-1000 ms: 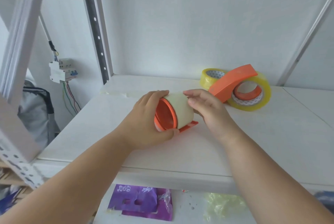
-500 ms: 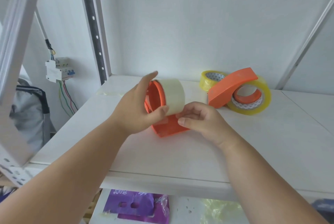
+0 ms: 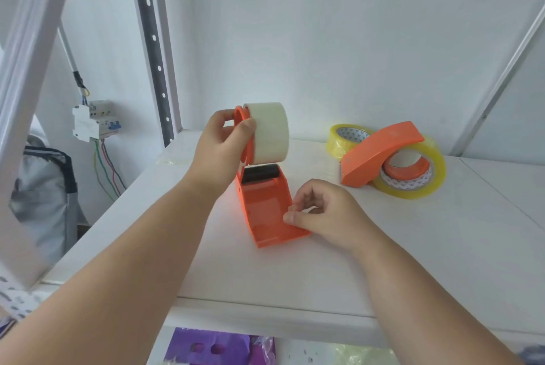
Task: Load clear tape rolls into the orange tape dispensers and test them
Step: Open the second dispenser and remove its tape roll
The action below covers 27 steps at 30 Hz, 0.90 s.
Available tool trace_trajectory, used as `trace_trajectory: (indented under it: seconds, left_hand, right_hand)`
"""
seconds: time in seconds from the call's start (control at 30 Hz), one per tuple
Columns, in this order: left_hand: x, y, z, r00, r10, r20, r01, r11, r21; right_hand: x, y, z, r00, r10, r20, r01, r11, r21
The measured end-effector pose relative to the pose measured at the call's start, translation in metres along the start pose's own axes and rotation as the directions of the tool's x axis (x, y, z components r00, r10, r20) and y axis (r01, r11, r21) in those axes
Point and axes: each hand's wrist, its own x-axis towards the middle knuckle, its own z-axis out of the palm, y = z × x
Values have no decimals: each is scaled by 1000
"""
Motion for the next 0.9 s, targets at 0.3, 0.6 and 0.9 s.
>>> trace_trajectory:
  seconds: [0.3, 0.6, 0.9]
  left_hand:
    - [8, -2, 7, 985, -37, 169, 48, 997, -61]
    - [-9, 1, 23, 941, 54, 335, -36, 998, -60]
    - [-10, -7, 13, 934, 108, 342, -91, 994, -64]
  right_hand:
    - [3, -15, -7, 939, -91, -332, 157, 971, 180]
    - [10, -10, -9, 987, -138, -79, 149, 975, 164]
    - [10, -16, -11, 979, -145, -145, 170, 969, 179]
